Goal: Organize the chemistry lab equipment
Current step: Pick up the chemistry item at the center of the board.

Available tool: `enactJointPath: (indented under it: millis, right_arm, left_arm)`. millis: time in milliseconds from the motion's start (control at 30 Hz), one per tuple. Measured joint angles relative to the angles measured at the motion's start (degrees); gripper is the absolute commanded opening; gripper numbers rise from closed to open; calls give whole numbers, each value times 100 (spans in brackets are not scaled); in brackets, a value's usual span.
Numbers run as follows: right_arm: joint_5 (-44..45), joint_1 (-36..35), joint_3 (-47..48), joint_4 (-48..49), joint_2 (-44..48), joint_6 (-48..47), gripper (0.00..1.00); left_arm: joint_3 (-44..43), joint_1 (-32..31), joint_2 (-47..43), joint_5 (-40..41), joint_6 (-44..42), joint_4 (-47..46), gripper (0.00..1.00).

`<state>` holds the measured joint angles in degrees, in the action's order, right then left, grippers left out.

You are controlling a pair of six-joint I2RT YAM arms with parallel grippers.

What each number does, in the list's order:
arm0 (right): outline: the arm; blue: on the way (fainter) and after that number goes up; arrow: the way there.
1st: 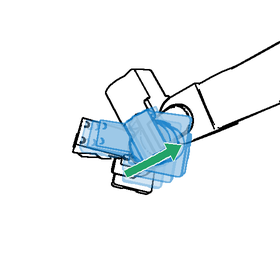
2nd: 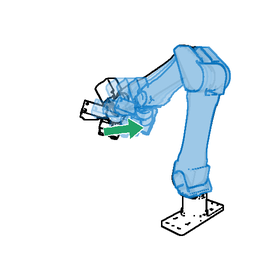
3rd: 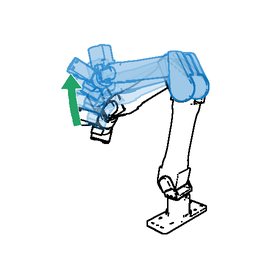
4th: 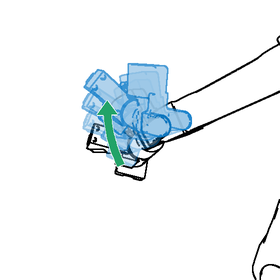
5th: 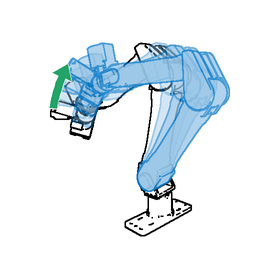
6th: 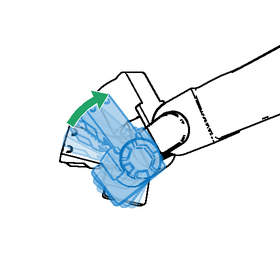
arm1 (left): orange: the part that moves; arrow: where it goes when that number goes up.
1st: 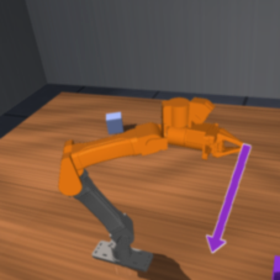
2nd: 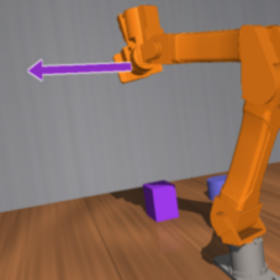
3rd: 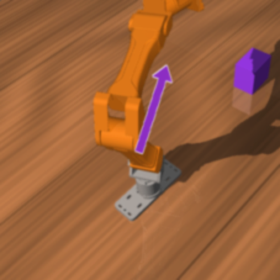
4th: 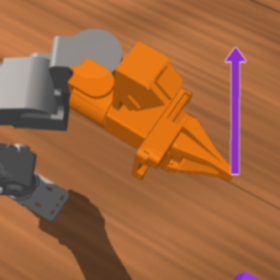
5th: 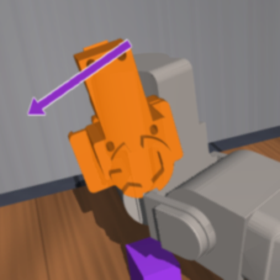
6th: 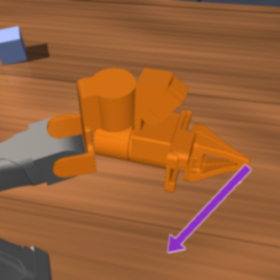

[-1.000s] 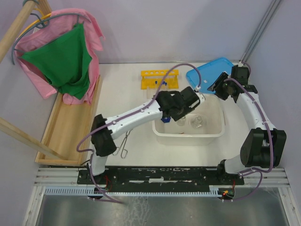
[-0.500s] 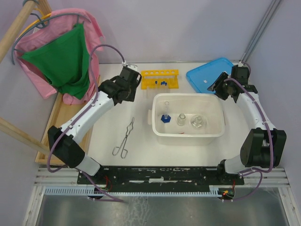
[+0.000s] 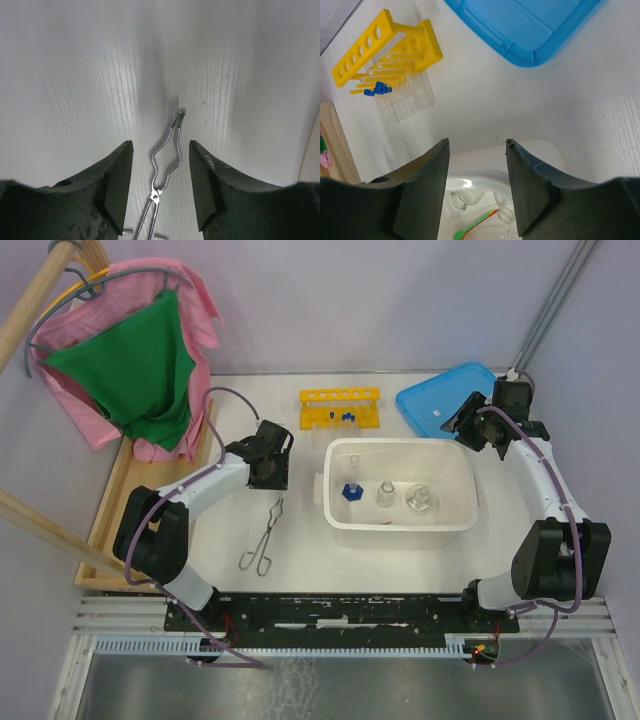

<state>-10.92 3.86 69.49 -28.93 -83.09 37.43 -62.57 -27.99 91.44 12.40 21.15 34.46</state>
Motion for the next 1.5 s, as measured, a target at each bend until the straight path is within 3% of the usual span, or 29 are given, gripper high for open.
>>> enactJointPath:
  millis: [300, 933, 1500]
  right_arm:
    - [-92, 0, -4, 2, 0, 0, 58]
    - [-105, 0, -4, 4, 0, 0, 58]
    - [-107, 0, -4, 2, -2, -24, 58]
  left_arm:
    - [302, 50, 7, -503, 2, -964, 52]
    - [619, 50, 323, -702, -216, -1250, 48]
    - [1104, 48, 385, -697, -481, -2044, 43]
